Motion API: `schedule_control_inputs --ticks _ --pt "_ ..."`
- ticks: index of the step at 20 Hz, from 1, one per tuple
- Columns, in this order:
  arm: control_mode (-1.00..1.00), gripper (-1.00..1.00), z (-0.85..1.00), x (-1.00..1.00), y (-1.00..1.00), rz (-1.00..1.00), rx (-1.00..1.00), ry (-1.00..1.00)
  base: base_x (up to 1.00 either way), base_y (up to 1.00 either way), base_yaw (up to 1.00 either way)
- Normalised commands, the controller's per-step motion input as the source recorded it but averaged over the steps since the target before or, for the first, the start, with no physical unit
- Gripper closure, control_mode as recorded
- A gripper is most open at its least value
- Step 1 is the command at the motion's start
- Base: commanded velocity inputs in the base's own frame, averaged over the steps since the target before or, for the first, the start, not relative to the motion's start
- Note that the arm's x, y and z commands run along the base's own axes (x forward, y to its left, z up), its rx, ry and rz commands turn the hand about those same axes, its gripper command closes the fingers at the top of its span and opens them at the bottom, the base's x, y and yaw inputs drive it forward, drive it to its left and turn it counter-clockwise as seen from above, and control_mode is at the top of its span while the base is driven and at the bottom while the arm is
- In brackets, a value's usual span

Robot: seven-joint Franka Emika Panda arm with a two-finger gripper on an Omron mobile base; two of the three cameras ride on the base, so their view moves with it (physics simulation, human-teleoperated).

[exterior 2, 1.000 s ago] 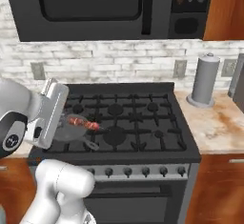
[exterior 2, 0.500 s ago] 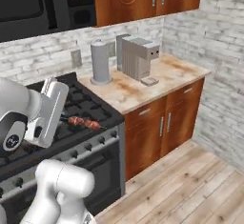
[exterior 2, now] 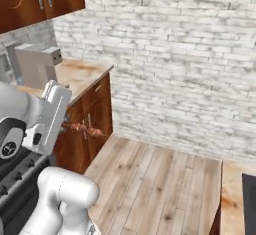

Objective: Place the cold items (banana and broccoli) from the fridge in one tupperware on the dining counter. Place the warm items (kebab skewer and hot dog) in the stove area in another tupperware.

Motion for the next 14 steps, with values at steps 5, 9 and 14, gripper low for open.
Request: schedule_control_inputs --ticks 5,9,14 --pt "1.00 1.00 0.00 0.00 0.00 0.00 0.00 0.00 0.95 -0.32 -0.20" --pt "1.00 1.00 0.00 0.00 0.00 0.00 0.00 0.00 1.00 -0.19 -0.14" --pt "1.00 1.00 0.00 0.00 0.00 0.00 0.00 0.00 0.85 0.00 -0.80"
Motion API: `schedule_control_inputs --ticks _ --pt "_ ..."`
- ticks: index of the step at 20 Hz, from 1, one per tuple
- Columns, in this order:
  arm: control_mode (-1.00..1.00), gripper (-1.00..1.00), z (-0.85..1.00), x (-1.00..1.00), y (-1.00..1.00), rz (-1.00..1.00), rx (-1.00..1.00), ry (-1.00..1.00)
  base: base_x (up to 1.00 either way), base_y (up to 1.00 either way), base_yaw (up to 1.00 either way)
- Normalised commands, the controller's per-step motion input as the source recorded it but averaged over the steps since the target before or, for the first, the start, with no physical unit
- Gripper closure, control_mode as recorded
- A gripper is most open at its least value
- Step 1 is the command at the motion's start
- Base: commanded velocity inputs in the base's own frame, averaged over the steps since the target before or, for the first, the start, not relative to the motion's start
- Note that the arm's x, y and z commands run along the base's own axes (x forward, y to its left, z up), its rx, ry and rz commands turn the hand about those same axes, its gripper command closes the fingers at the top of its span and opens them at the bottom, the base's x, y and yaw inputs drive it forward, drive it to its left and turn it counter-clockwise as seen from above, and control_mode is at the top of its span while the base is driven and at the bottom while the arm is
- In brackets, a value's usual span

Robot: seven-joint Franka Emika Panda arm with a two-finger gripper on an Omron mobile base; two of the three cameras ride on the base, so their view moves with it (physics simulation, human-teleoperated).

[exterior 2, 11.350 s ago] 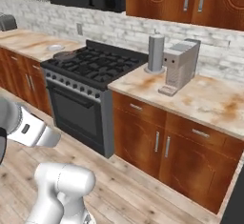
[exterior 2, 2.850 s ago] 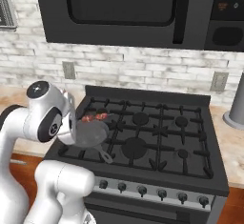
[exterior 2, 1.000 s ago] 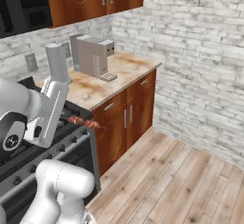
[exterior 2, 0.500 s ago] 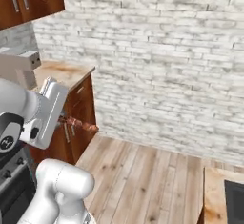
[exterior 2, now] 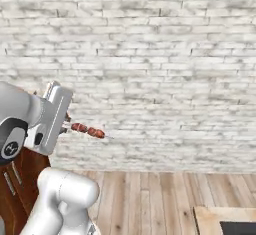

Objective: Place the cold items (banana and broccoli) from the fridge in one tupperware on the dining counter. Place the warm items (kebab skewer and hot dog) in the stove area in another tupperware.

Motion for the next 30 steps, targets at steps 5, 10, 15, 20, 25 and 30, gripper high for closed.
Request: schedule_control_inputs --ticks 5,10,15,20,25,30 --pt "1.00 1.00 0.00 0.00 0.00 0.00 0.00 0.00 0.56 0.11 -1.00" --pt "1.00 1.00 0.00 0.00 0.00 0.00 0.00 0.00 0.51 0.38 -1.00" --pt "1.00 1.00 0.00 0.00 0.00 0.00 0.00 0.00 0.64 0.62 -0.96" --pt "1.00 1.00 0.00 0.00 0.00 0.00 0.00 0.00 0.83 0.82 -0.78" --pt "1.00 1.00 0.00 0.00 0.00 0.00 0.00 0.00 0.99 0.85 -0.66" --pt "1.00 1.00 0.00 0.00 0.00 0.00 0.00 0.00 1.00 0.68 -0.43"
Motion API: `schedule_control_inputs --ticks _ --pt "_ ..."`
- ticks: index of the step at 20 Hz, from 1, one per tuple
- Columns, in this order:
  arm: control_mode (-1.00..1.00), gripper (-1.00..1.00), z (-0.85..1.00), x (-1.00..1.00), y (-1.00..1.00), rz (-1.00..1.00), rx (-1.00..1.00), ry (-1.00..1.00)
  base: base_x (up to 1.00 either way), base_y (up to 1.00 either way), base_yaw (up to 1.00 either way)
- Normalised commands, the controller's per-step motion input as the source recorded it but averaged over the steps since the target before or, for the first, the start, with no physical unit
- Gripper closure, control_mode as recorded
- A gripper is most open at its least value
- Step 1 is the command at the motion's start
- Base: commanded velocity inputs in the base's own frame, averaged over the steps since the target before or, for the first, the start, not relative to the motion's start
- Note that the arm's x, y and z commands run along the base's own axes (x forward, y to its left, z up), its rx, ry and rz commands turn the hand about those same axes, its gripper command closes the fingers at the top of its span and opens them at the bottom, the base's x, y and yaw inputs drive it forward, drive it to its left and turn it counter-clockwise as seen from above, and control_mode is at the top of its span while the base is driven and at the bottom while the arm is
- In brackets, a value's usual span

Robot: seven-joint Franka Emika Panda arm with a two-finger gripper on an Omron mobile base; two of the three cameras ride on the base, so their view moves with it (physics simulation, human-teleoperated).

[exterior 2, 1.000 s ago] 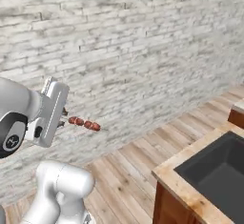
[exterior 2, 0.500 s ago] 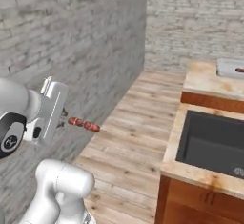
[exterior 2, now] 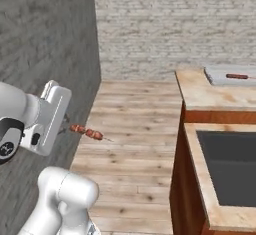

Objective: Place the cold items (banana and broccoli) from the fridge in one tupperware on the dining counter. Place the warm items (kebab skewer and hot dog) in the stove area in another tupperware.

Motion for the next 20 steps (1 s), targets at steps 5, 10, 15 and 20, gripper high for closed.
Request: schedule_control_inputs --ticks 5,10,15,20 --pt "1.00 1.00 0.00 0.00 0.00 0.00 0.00 0.00 1.00 0.41 -0.19" --pt "1.00 1.00 0.00 0.00 0.00 0.00 0.00 0.00 1.00 0.15 -0.05" --pt "1.00 1.00 0.00 0.00 0.00 0.00 0.00 0.00 1.00 0.00 -0.25" --pt "1.00 1.00 0.00 0.00 0.00 0.00 0.00 0.00 1.00 0.08 -0.59"
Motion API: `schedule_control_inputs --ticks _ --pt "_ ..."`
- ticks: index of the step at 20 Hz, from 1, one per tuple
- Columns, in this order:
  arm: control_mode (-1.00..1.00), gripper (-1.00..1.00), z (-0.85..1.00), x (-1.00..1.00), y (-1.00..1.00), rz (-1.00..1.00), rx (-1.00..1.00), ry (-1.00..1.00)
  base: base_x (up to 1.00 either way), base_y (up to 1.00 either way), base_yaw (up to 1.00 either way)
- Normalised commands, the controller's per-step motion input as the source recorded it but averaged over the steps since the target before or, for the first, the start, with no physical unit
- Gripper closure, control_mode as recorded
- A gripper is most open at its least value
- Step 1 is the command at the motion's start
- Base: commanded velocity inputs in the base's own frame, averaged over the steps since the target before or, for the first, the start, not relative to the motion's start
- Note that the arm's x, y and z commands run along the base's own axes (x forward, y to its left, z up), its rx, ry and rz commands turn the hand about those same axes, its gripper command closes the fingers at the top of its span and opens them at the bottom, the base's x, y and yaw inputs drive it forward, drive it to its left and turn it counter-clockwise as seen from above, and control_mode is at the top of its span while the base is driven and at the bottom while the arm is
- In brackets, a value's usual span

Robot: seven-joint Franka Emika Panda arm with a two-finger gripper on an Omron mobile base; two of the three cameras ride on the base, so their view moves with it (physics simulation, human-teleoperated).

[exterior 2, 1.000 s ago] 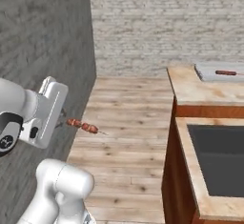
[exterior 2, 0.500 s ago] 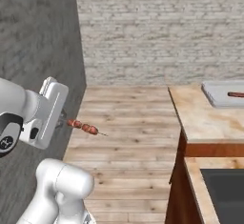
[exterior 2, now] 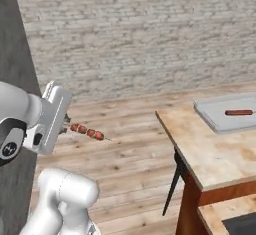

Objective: Place the cold items (banana and broccoli) from the fridge in one tupperware on the dining counter. Place the warm items (kebab skewer and hot dog) in the stove area in another tupperware.

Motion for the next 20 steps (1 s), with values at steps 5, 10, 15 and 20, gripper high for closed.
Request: schedule_control_inputs --ticks 5,10,15,20 --pt "1.00 1.00 0.00 0.00 0.00 0.00 0.00 0.00 0.98 0.38 -0.77" --pt "1.00 1.00 0.00 0.00 0.00 0.00 0.00 0.00 0.85 0.69 -0.87" --pt "1.00 1.00 0.00 0.00 0.00 0.00 0.00 0.00 0.62 0.81 -0.84" --pt "1.00 1.00 0.00 0.00 0.00 0.00 0.00 0.00 0.35 0.92 -0.79"
